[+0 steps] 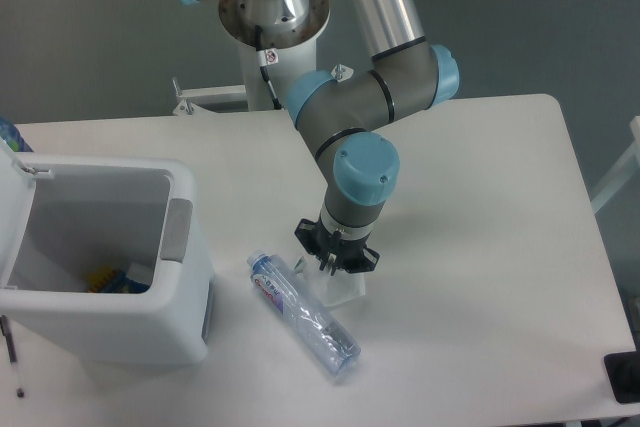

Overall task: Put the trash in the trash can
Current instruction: 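Lower the gripper onto the plastic bag and close on it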

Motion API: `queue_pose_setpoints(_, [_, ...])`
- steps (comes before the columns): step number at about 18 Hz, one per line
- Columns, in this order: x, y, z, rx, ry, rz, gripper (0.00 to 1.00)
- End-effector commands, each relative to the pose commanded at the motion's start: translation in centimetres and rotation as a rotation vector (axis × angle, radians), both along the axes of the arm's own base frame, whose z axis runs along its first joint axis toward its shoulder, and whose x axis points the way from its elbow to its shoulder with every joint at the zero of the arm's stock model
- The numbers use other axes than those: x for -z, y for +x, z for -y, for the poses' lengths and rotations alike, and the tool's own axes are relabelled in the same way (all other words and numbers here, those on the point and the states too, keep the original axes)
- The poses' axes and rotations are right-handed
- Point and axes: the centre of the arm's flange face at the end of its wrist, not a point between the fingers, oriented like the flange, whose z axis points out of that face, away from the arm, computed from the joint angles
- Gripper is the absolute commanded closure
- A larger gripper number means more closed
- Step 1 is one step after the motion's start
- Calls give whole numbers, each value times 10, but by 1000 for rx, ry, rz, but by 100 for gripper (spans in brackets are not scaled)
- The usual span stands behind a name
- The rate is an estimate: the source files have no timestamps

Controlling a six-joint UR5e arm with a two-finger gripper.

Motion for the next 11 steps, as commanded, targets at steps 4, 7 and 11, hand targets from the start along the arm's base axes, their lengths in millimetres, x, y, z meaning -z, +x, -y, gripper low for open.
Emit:
queue_pose_setpoints(4, [-10,-5,-3,-3,11,-15,90])
queue_pose_setpoints(7, [-21,-14,-3,-12,24,-30,93])
queue_pose_setpoints(11, [-32,-27,0,-31,37,-41,94])
